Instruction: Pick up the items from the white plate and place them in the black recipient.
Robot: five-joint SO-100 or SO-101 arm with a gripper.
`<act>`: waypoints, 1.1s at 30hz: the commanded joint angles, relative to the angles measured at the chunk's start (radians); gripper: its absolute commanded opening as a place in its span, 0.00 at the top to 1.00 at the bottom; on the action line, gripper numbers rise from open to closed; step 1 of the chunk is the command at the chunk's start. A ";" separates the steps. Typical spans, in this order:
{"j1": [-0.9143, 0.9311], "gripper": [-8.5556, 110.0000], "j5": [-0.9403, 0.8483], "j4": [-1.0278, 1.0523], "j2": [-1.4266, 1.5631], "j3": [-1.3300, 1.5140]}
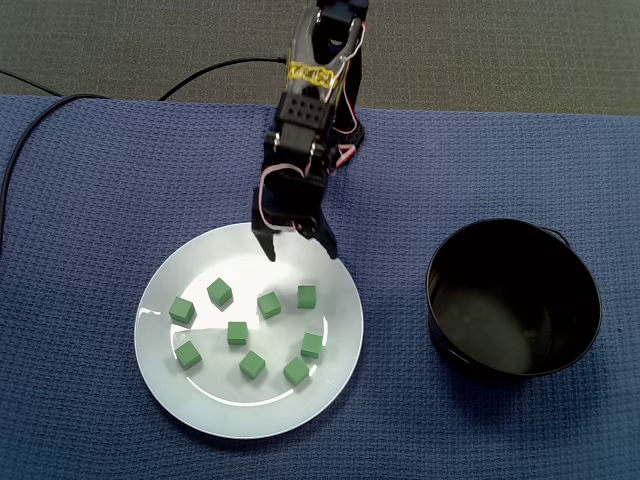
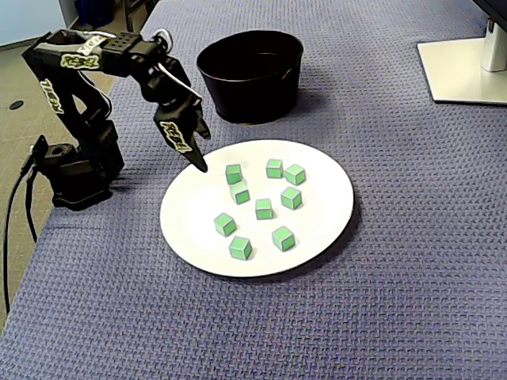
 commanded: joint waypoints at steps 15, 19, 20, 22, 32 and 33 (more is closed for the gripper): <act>-0.060 0.67 0.117 -0.253 -0.282 -0.087; -0.081 0.69 0.144 -0.282 -0.285 -0.064; -0.087 0.70 0.152 -0.284 -0.287 -0.063; -0.094 0.72 0.161 -0.285 -0.288 -0.057; -0.112 0.77 0.192 -0.298 -0.279 -0.008; -0.115 0.79 0.196 -0.314 -0.276 0.002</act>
